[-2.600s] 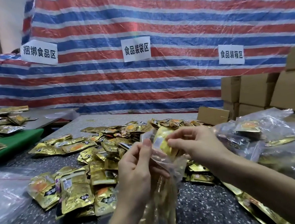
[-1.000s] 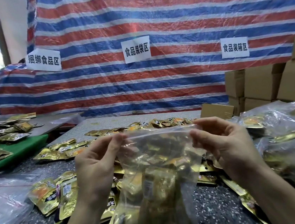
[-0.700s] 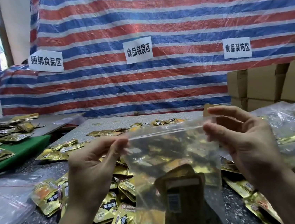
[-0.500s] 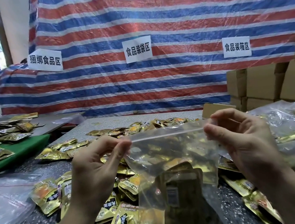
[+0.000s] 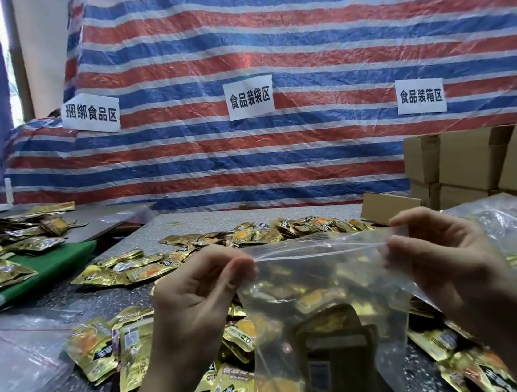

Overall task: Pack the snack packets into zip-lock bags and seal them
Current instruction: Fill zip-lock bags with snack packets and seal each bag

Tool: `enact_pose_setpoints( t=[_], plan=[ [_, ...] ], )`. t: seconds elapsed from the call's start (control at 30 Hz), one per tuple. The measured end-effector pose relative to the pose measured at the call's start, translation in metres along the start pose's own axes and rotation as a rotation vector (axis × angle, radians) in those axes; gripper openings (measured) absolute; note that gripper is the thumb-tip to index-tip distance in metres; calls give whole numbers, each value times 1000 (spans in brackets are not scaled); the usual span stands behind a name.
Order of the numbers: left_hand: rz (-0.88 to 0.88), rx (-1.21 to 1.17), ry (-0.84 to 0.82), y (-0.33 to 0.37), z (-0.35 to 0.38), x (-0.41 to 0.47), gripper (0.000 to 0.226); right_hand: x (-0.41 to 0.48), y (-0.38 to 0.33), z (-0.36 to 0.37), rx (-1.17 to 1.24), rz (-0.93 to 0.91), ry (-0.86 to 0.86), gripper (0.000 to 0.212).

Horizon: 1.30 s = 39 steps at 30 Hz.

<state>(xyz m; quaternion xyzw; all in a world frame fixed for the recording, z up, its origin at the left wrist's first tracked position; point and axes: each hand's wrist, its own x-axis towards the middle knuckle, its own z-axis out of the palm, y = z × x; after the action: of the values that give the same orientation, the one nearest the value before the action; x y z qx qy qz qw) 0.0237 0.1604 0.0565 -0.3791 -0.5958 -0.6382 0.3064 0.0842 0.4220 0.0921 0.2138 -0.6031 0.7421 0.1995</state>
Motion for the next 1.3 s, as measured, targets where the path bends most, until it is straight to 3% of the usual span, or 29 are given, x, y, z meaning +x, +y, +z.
enact_pose_setpoints(
  t=[0.1, 0.23, 0.37, 0.5, 0.67, 0.8, 0.97, 1.13, 1.3],
  plan=[
    [-72, -80, -29, 0, 1, 0, 36, -1, 6, 0, 54, -20, 102, 54],
    [-67, -102, 5, -6, 4, -2, 5, -2, 9, 5, 61, -46, 112, 46],
    [-75, -159, 90, -6, 6, -3, 7, -5, 12, 4, 120, -4, 105, 18],
    [-98, -238, 95, -7, 8, -4, 10, -7, 12, 11, -33, 71, 38, 45],
    [-185, -238, 114, -10, 12, -5, 20, -9, 18, 22, -128, 5, 91, 64],
    [-190, -225, 49, -8, 18, -7, 30, -11, 18, 24, -53, -41, 85, 62],
    [-105, -159, 74, -7, 24, -9, 8, -13, 22, 24, -57, -28, 69, 34],
    [-62, -237, 163, -8, 26, -9, 10, -13, 23, 31, -58, -32, 49, 51],
    [-116, -242, 128, -9, 26, -9, 14, -12, 22, 32, -134, -26, 83, 54]
  ],
)
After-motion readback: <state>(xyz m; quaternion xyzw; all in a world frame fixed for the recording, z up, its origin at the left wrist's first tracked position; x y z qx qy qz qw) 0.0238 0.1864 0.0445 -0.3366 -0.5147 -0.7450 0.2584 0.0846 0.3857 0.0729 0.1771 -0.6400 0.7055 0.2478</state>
